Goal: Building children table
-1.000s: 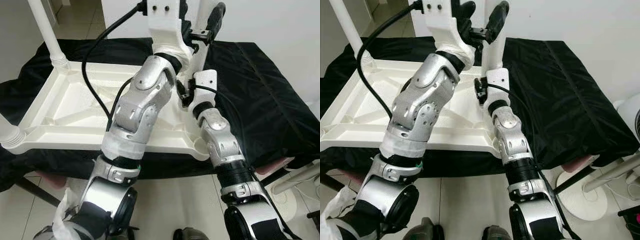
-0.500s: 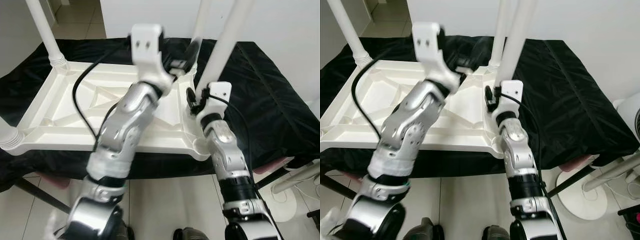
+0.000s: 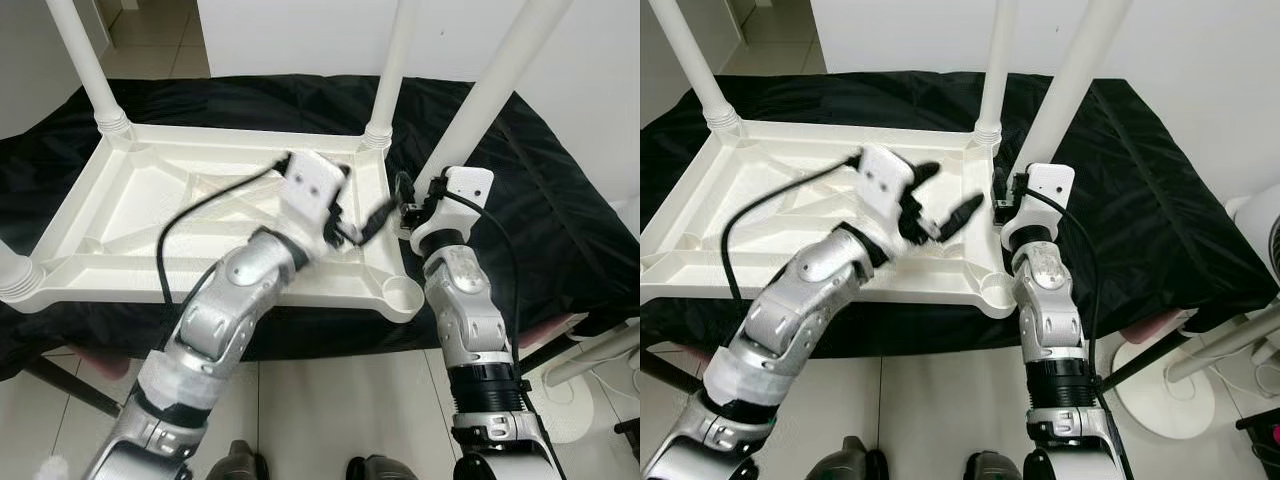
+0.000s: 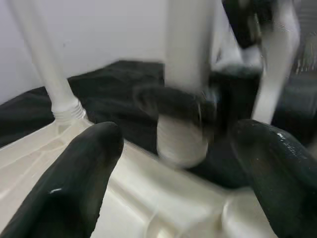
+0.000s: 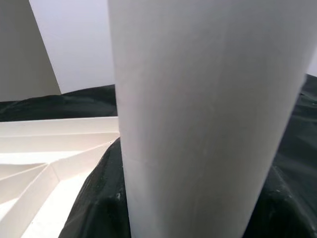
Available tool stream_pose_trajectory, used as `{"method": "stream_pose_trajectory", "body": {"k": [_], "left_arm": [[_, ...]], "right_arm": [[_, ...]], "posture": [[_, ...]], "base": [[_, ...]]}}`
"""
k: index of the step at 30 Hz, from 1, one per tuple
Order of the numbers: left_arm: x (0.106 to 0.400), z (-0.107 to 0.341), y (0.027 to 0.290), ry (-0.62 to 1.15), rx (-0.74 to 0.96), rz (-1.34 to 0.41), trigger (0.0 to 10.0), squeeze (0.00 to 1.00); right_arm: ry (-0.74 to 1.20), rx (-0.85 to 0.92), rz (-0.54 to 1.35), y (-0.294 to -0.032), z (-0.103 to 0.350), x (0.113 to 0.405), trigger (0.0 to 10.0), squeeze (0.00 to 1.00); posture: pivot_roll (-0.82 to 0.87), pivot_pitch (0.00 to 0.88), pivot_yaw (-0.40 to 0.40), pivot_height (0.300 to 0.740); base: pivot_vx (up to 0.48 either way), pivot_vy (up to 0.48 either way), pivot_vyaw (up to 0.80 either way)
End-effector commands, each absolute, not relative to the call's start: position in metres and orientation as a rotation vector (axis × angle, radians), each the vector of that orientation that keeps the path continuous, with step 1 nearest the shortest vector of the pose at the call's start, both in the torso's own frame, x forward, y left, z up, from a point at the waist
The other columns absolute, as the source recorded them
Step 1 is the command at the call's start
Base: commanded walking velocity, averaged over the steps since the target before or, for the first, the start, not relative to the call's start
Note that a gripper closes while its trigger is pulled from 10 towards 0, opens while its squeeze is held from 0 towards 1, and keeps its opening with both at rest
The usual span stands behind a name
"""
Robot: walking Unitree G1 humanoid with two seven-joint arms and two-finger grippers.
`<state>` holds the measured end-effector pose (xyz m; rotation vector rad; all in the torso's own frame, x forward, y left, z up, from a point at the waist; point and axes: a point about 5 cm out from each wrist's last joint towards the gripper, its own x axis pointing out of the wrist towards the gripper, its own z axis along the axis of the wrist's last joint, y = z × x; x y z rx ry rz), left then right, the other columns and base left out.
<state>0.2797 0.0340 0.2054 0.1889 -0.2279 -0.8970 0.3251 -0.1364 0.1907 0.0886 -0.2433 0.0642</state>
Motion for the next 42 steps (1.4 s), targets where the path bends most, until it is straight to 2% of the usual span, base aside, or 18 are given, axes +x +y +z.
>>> {"method": "stream_pose_trajectory", "body": {"k": [1,7,8,13,29,37,42], "left_arm": [[0.276,0.189,0.032,-0.205,0.31,-0.941,10.0,0.0],[0.269,0.168,0.033,-0.147,0.453,-1.02,10.0,0.0],[0.272,0.161,0.036,-0.135,0.53,-0.992,10.0,0.0],[0.281,0.146,0.043,-0.071,0.642,-0.938,10.0,0.0],[0.294,0.138,0.044,-0.048,0.742,-0.888,10.0,0.0],[0.318,0.135,0.045,-0.043,0.771,-0.687,10.0,0.0],[0.321,0.137,0.047,-0.057,0.765,-0.642,10.0,0.0]], "right_arm": [[-0.244,0.09,0.077,-0.136,0.192,0.323,10.0,0.0],[-0.241,0.085,0.09,-0.135,0.192,0.322,10.0,0.0],[-0.239,0.081,0.092,-0.135,0.192,0.322,10.0,0.0],[-0.236,0.076,0.092,-0.135,0.192,0.323,10.0,0.0],[-0.22,0.068,0.083,-0.136,0.19,0.323,10.0,0.0],[-0.214,0.068,0.087,-0.133,0.188,0.321,10.0,0.0],[-0.209,0.062,0.086,-0.133,0.187,0.32,10.0,0.0]], "posture": [[-0.1,0.02,-0.013,0.74],[-0.1,0.018,-0.015,0.74],[-0.1,0.018,-0.015,0.74],[-0.1,0.016,-0.011,0.74],[-0.11,0.016,-0.007,0.74],[-0.12,0.022,-0.001,0.74],[-0.12,0.026,-0.001,0.74]], "base": [[0.0,0.0,0.0],[0.0,0.0,0.0],[0.0,0.0,0.0],[0.0,0.0,0.0],[0.0,0.0,0.0],[0.0,0.0,0.0],[0.0,0.0,0.0]]}}
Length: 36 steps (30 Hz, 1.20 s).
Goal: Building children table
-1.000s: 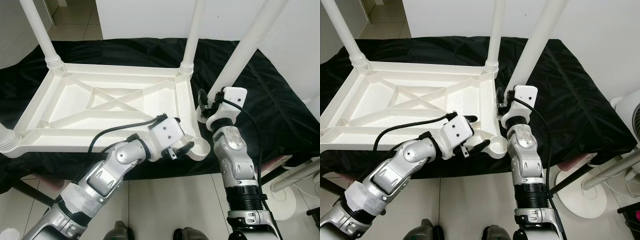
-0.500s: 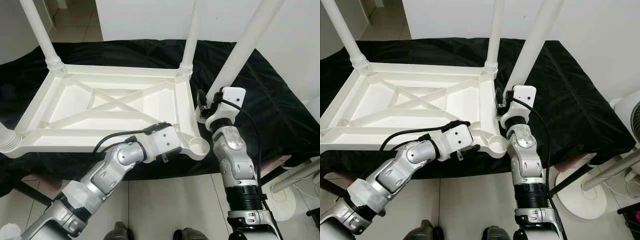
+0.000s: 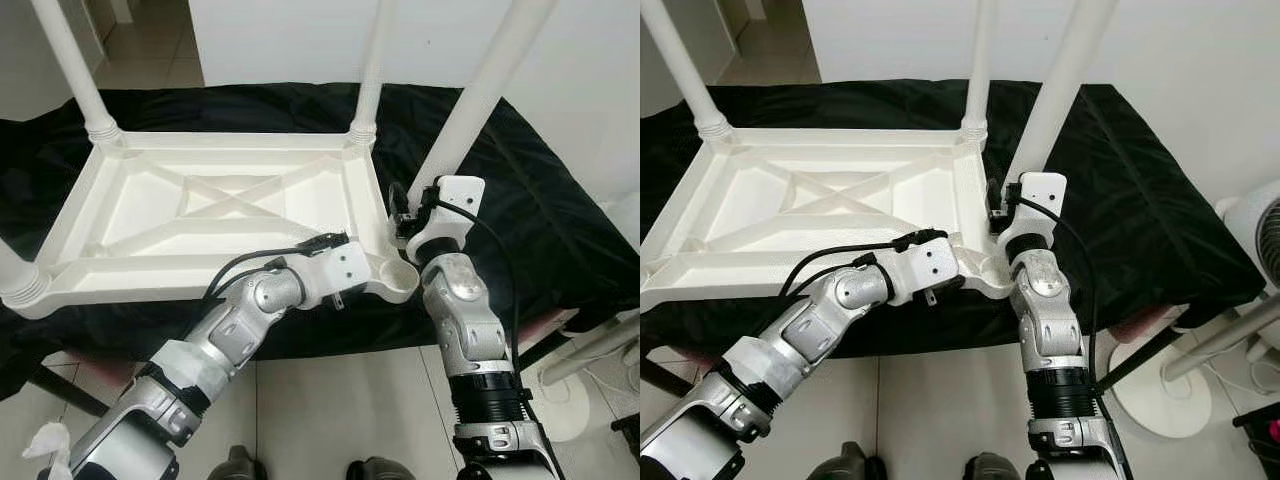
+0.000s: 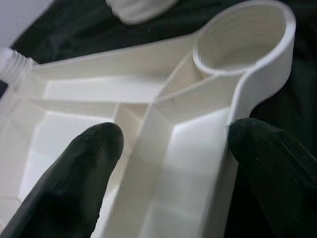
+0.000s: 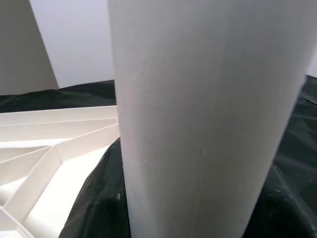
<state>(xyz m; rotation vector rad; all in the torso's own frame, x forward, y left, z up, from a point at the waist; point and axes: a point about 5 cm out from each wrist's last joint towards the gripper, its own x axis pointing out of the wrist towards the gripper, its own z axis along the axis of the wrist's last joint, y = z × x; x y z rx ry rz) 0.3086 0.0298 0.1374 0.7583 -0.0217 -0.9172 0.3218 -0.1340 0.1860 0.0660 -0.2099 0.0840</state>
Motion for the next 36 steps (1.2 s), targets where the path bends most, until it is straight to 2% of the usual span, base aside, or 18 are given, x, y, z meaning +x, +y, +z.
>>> {"method": "stream_pose_trajectory", "body": {"k": [1,3,7,10,13,20,25,36], "left_arm": [[0.321,0.139,0.048,-0.051,0.724,-0.636,10.0,0.0],[0.321,0.142,0.049,-0.059,0.698,-0.641,10.0,0.0],[0.31,0.164,0.053,-0.082,0.438,-0.8,10.0,0.0],[0.307,0.167,0.054,-0.091,0.416,-0.831,10.0,0.0],[0.297,0.175,0.055,-0.065,0.327,-0.901,10.0,0.0],[0.288,0.175,0.054,-0.025,0.295,-0.97,10.0,0.0],[0.273,0.178,0.051,0.021,0.249,-1.073,10.0,0.0],[0.266,0.185,0.049,0.062,0.232,-1.086,10.0,0.0]], "right_arm": [[-0.203,0.057,0.089,-0.134,0.184,0.318,10.0,0.0],[-0.196,0.052,0.092,-0.135,0.182,0.317,10.0,0.0],[-0.179,0.029,0.122,-0.139,0.169,0.309,10.0,0.0],[-0.178,0.029,0.13,-0.139,0.168,0.307,10.0,0.0],[-0.195,0.012,0.204,-0.135,0.164,0.295,10.0,0.0],[-0.193,-0.031,0.26,-0.132,0.157,0.286,10.0,0.0],[-0.169,-0.143,0.334,-0.135,0.145,0.281,10.0,0.0],[-0.154,-0.182,0.325,-0.152,0.143,0.287,10.0,0.0]], "posture": [[-0.12,0.035,0.003,0.74],[-0.11,0.041,0.003,0.74],[-0.11,0.063,0.009,0.74],[-0.11,0.063,0.009,0.74],[-0.11,0.072,0.012,0.74],[-0.12,0.078,0.016,0.74],[-0.12,0.078,0.016,0.74],[-0.11,0.077,0.029,0.74]], "base": [[0.0,0.0,0.0],[0.0,0.0,0.0],[0.0,0.0,0.0],[0.0,0.0,0.0],[0.0,0.0,0.0],[0.0,0.0,0.0],[0.0,0.0,0.0],[0.0,0.0,0.0]]}}
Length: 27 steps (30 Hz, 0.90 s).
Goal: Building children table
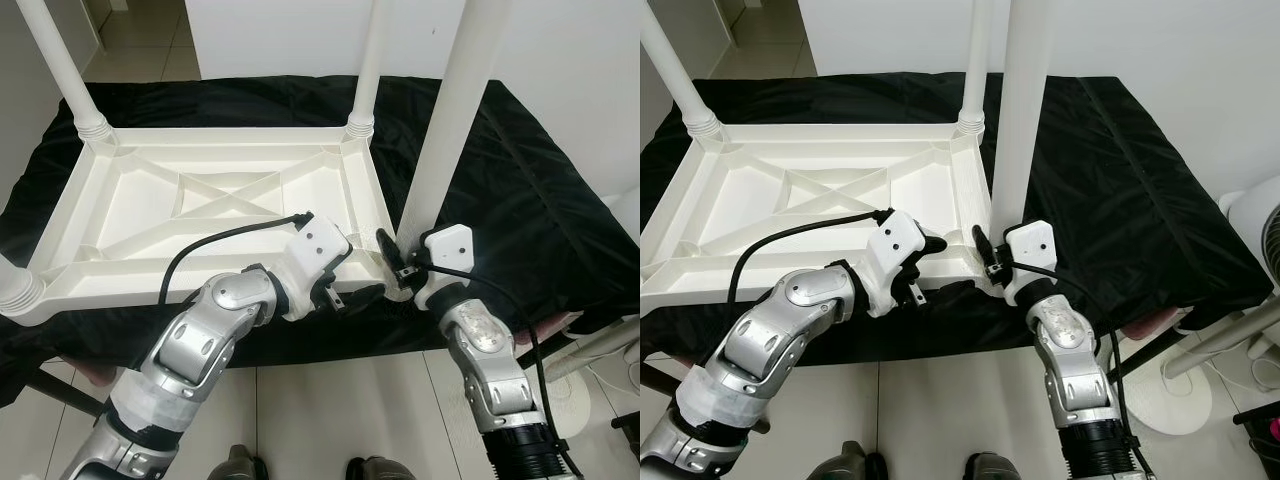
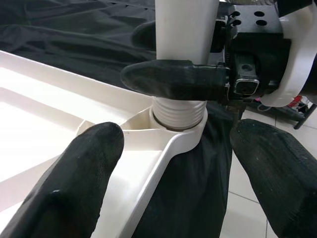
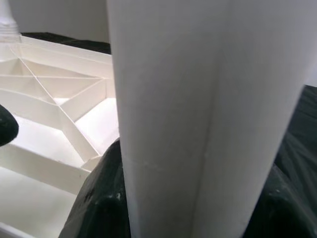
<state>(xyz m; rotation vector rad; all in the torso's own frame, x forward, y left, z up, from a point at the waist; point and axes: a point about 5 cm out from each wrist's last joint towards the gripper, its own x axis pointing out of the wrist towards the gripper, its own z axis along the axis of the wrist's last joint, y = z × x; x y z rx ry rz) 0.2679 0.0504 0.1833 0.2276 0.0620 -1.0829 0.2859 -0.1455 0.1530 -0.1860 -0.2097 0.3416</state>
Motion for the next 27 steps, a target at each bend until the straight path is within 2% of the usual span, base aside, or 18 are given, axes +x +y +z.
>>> {"method": "stream_pose_trajectory", "body": {"k": [1,6,11,15,21,27], "left_arm": [[0.266,0.185,0.049,0.062,0.232,-1.086,10.0,0.0],[0.263,0.188,0.049,0.055,0.242,-1.091,10.0,0.0],[0.262,0.19,0.052,0.064,0.252,-1.092,10.0,0.0],[0.262,0.19,0.052,0.067,0.252,-1.091,10.0,0.0],[0.262,0.193,0.052,0.062,0.252,-1.088,10.0,0.0],[0.264,0.194,0.052,0.06,0.254,-1.082,10.0,0.0]], "right_arm": [[-0.154,-0.182,0.325,-0.152,0.143,0.287,10.0,0.0],[-0.162,-0.192,0.343,-0.153,0.144,0.29,10.0,0.0],[-0.18,-0.23,0.458,-0.146,0.139,0.28,10.0,0.0],[-0.179,-0.239,0.478,-0.145,0.135,0.277,10.0,0.0],[-0.148,-0.207,0.452,-0.151,0.127,0.279,10.0,0.0],[-0.077,-0.122,0.347,-0.159,0.121,0.287,10.0,0.0]], "posture": [[-0.11,0.077,0.029,0.74],[-0.11,0.078,0.031,0.74],[-0.11,0.08,0.033,0.74],[-0.11,0.08,0.033,0.74],[-0.11,0.083,0.036,0.74],[-0.11,0.083,0.036,0.74]], "base": [[0.0,0.0,0.0],[0.0,0.0,0.0],[0.0,0.0,0.0],[0.0,0.0,0.0],[0.0,0.0,0.0],[0.0,0.0,0.0]]}}
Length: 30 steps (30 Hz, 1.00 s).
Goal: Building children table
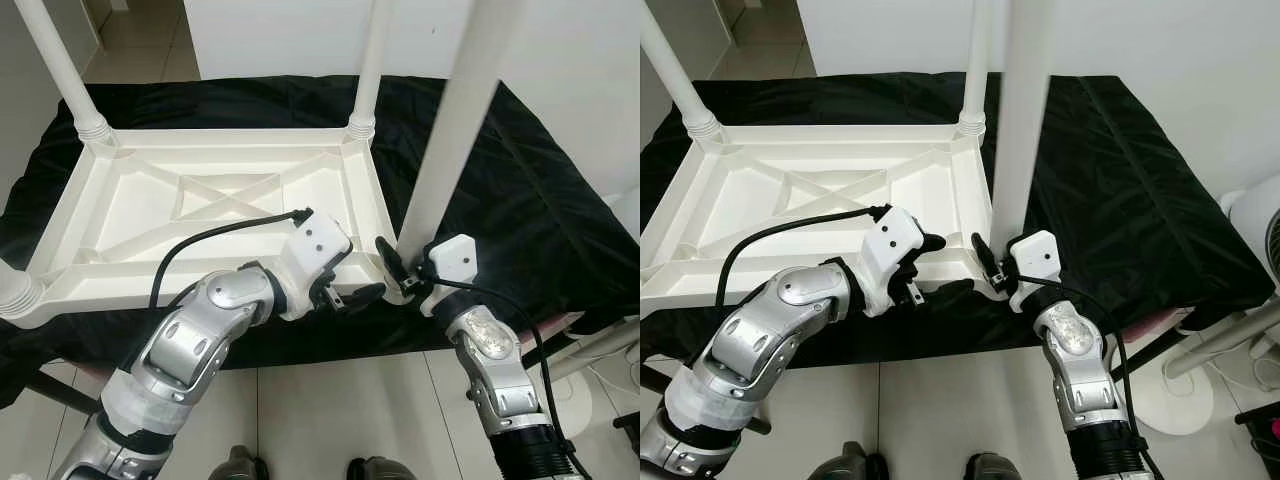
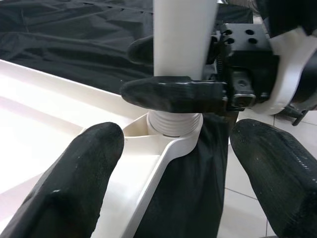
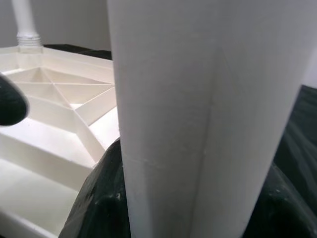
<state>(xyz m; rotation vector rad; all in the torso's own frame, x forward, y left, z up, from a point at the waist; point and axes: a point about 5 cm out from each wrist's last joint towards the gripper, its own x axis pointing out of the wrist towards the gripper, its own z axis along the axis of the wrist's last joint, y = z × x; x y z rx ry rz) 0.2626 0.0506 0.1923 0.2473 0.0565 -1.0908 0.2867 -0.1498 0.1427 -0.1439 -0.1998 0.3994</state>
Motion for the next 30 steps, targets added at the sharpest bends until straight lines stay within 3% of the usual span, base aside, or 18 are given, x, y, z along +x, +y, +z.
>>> {"method": "stream_pose_trajectory", "body": {"k": [1,12,30], "left_arm": [[0.263,0.195,0.052,0.058,0.253,-1.08,10.0,0.0],[0.263,0.198,0.052,0.05,0.249,-1.071,10.0,0.0],[0.263,0.202,0.053,0.043,0.252,-1.069,10.0,0.0]], "right_arm": [[-0.063,-0.097,0.332,-0.159,0.121,0.288,10.0,0.0],[-0.09,-0.102,0.387,-0.146,0.119,0.284,10.0,0.0],[0.047,-0.024,0.33,-0.143,0.114,0.294,10.0,0.0]], "posture": [[-0.11,0.084,0.039,0.74],[-0.11,0.084,0.035,0.74],[-0.11,0.086,0.039,0.74]], "base": [[0.0,0.0,0.0],[0.0,0.0,0.0],[0.0,0.0,0.0]]}}
